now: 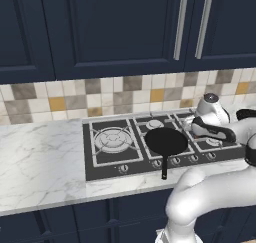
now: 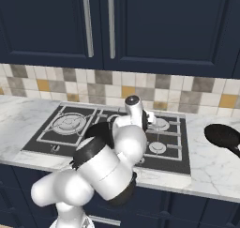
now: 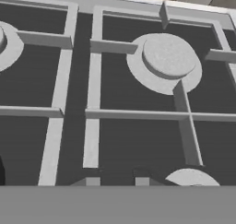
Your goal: Place both pans onto different burners. Then place the cucumber and the chicken drumstick on different pans.
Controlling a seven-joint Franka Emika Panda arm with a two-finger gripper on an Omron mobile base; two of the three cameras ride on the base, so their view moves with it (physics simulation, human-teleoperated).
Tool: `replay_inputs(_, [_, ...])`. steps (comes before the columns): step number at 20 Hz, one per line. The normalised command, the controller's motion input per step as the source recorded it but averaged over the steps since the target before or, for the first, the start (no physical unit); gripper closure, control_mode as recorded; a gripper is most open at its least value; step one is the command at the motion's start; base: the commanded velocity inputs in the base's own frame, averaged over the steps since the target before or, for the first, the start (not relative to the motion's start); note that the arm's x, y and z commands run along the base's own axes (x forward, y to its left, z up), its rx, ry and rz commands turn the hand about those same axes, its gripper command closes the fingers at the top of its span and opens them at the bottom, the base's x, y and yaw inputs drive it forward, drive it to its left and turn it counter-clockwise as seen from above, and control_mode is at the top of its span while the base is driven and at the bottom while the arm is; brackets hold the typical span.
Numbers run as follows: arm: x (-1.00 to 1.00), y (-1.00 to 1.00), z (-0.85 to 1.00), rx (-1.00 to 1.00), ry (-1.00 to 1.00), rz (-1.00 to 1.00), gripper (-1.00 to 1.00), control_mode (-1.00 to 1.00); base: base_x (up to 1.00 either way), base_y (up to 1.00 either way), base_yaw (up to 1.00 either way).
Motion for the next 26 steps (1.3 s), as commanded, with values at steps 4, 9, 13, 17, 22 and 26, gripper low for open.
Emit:
replay_inputs(4, [0.0, 0.61, 0.0, 0.07, 0.0, 0.03, 1.0, -1.0, 0.0, 0.0, 0.0])
replay_inputs(9, [0.0, 0.6, 0.0, 0.04, 0.0, 0.03, 1.0, -1.0, 0.0, 0.0, 0.0])
replay_inputs(13, [0.0, 0.61, 0.0, 0.02, 0.0, 0.02, 1.0, -1.0, 0.0, 0.0, 0.0])
replay_inputs(17, [-0.01, 0.61, 0.0, 0.01, 0.0, 0.03, 1.0, -1.0, 0.0, 0.0, 0.0])
replay_inputs(22, [-0.09, 0.51, -0.06, 0.0, 0.0, 0.03, 1.0, -1.0, 0.0, 0.0, 0.0])
replay_inputs(26, [-0.02, 0.21, -0.21, 0.0, 0.0, 0.03, 1.0, -1.0, 0.0, 0.0, 0.0])
